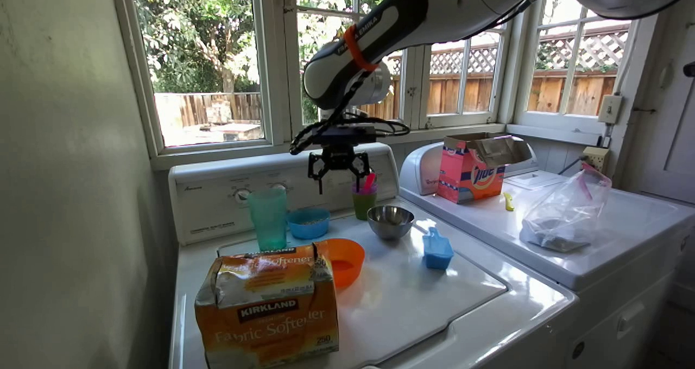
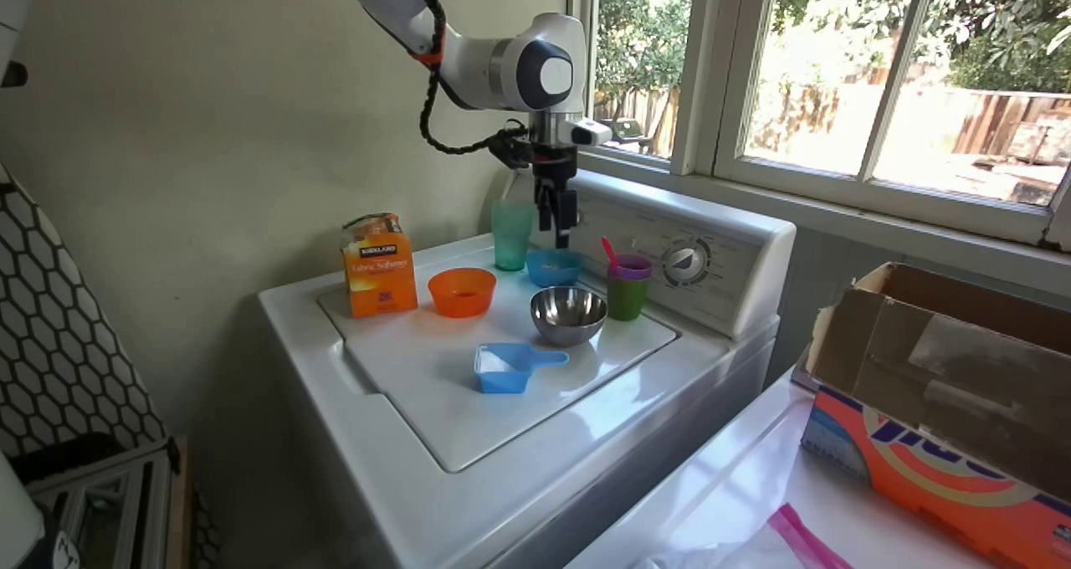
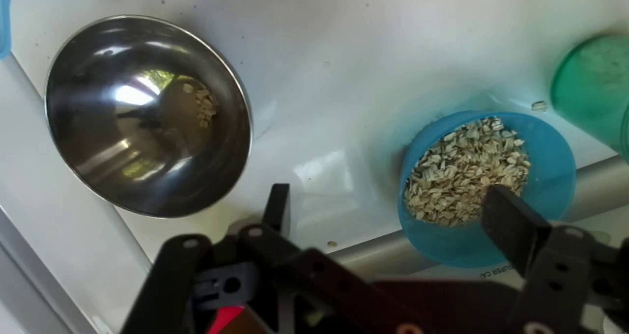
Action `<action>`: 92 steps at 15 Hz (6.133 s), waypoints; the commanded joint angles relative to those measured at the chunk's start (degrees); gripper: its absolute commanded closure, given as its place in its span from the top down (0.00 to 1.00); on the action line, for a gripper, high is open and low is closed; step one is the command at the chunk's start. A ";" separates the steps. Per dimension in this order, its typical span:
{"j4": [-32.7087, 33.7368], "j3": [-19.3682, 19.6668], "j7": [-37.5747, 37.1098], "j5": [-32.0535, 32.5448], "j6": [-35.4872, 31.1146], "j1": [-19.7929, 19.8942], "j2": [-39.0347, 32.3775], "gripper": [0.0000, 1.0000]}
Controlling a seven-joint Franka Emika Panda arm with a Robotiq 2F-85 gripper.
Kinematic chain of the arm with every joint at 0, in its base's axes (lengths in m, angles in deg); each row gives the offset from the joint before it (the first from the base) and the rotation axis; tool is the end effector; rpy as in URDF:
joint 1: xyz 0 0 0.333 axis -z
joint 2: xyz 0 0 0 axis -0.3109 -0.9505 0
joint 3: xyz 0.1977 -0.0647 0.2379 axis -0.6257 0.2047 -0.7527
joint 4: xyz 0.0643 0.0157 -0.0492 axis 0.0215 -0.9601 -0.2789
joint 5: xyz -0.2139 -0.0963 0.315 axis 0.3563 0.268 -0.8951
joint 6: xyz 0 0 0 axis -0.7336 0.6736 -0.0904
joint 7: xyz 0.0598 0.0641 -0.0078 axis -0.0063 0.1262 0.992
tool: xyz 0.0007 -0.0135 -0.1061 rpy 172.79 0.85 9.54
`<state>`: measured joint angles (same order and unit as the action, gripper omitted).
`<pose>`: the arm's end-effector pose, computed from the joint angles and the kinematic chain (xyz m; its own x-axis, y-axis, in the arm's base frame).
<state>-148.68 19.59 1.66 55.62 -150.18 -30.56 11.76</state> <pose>0.6637 0.1999 0.3526 0.9597 -0.2794 0.0300 -0.2800 -0.9598 0.0191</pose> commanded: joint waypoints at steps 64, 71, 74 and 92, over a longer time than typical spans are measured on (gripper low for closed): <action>-15.10 1.44 8.90 -9.05 -5.18 0.96 16.87 0.04; -20.99 1.96 3.81 -6.85 -7.91 1.36 21.01 0.01; -21.65 2.90 -0.26 -4.07 -7.48 1.95 21.91 0.01; -35.46 6.06 -11.16 6.05 -7.21 8.44 27.92 0.01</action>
<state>-181.51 25.55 -3.25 55.16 -156.34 -22.14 37.09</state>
